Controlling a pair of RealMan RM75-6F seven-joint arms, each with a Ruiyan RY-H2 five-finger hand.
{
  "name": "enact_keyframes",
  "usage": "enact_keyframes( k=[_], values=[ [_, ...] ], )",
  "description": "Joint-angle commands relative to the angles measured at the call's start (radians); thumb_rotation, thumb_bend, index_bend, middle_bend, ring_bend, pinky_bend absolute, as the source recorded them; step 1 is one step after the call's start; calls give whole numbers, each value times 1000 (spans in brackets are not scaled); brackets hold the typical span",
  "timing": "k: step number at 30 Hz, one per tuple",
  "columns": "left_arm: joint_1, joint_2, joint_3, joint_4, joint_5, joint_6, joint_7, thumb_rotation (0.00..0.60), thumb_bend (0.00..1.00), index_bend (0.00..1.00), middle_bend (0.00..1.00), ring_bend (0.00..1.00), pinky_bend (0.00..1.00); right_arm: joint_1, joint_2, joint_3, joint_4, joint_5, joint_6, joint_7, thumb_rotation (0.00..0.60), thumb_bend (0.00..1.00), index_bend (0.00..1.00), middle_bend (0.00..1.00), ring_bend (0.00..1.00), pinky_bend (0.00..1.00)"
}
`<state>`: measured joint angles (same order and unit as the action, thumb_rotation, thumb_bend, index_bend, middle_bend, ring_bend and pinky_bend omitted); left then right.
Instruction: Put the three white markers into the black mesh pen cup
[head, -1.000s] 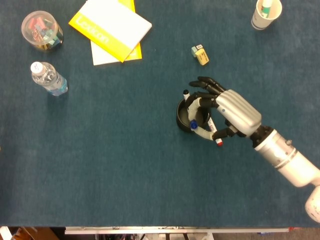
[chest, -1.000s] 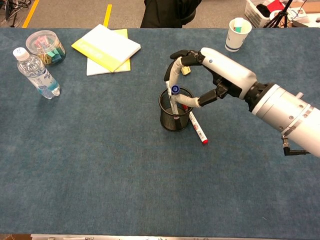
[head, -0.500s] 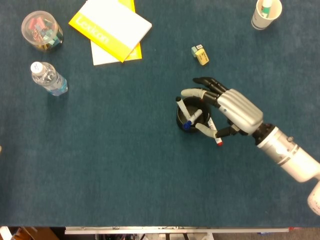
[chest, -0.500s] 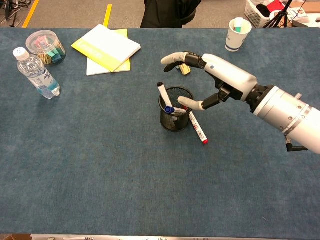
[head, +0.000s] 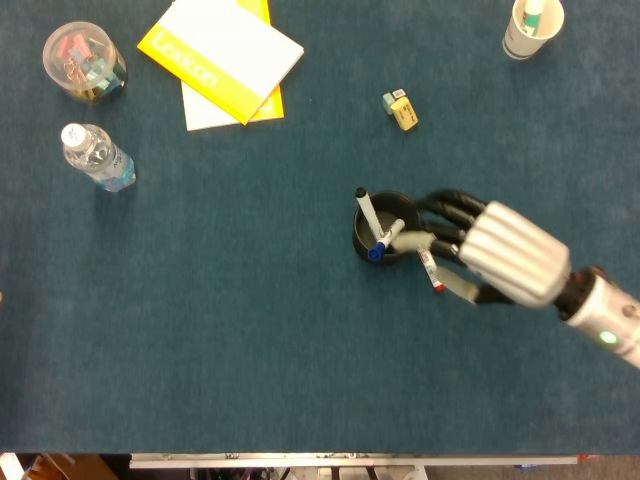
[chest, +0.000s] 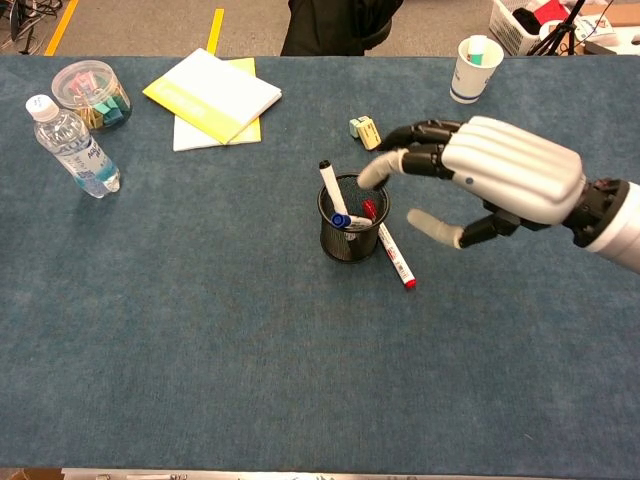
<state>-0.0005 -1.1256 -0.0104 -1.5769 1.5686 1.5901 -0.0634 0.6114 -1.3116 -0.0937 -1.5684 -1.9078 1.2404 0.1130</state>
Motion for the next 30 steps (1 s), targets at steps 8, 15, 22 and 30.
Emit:
enact_keyframes(
  k=[8,15,22,30],
  values=[
    [-3,-4,3,0,4,-5,3,600,149,195,177,174,137,6,23,-125,9,-9,-190,-51,600,463,326,390,216,242],
    [-2,-2,3,0,-1,-7,2,600,149,195,177,174,137,9,-68,-118,91,11,-218,-33,600,464,326,391,222,254],
    [0,-2,4,4,-6,-9,-1,600,150,195,177,174,137,20,-135,-96,163,51,-243,-6,600,463,326,391,222,254],
    [0,-3,2,10,-10,-10,-5,600,150,195,177,174,137,28,-178,-79,218,85,-255,4,600,464,326,391,222,254]
  ],
)
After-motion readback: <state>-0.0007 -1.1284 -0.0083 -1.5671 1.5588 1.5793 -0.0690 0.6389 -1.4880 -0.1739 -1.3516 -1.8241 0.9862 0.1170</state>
